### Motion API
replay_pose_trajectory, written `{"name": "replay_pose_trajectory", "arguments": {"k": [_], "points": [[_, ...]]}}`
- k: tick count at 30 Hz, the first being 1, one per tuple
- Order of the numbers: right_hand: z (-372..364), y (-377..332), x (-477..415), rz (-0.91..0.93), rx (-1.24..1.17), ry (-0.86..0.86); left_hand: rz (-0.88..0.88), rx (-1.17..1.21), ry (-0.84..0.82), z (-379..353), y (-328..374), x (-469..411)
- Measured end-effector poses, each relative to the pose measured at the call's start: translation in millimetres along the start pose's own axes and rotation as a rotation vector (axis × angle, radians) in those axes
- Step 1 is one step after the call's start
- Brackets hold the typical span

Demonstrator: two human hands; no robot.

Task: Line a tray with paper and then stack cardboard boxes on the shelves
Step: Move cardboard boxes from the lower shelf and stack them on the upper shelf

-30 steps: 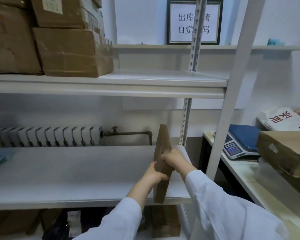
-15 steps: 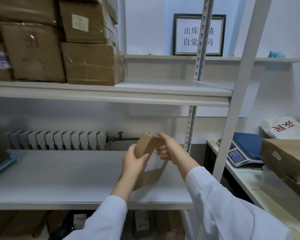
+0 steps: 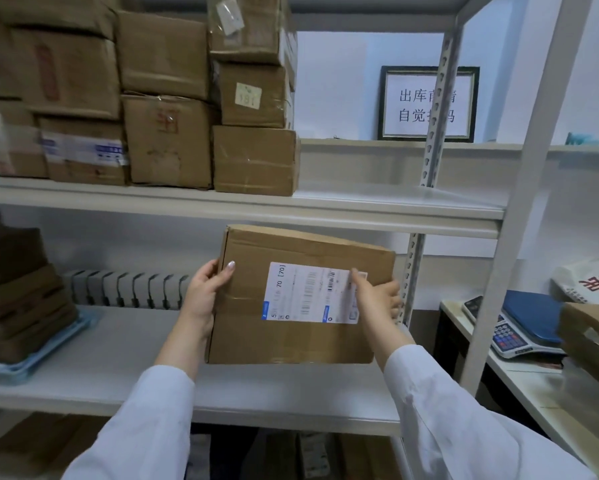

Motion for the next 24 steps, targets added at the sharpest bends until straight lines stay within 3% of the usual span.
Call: {"name": "replay_pose_trajectory", "arguments": {"k": [6,12,16,21,24], "points": [[11.7,-36.1,33.0,0.169,-0.12,0.123,-0.042,0.088,-0.032,11.2,29.4,9.8],[30.2,-95.3,68.5,0.469,-0.191,0.23,-0.051,0.209,0.045,20.4,49.3,12.4],[29.1,-129.6,88.4,0.649,-0.022,0.237,-0.078,0.293,0.042,10.9,65.7,12.3],[11.7,-146.2,96.3,0.662,0.155,0.126,-0.154,0.408,0.057,-18.1,95.8,13.9],[-1.3,-149.7,101.9,0.658,0.082,0.005,-0.174,0.485,0.066,-39.9,114.4,16.4]]}}
Point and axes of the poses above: each hand's wrist, its own x-axis away from the middle knuckle, its own z-axis out of the back of the hand, y = z × x, the point moved 10 cm from there along -x, towards the middle knuckle, and after that the axes turned 2 degrees about -x, right-handed, at the moved point
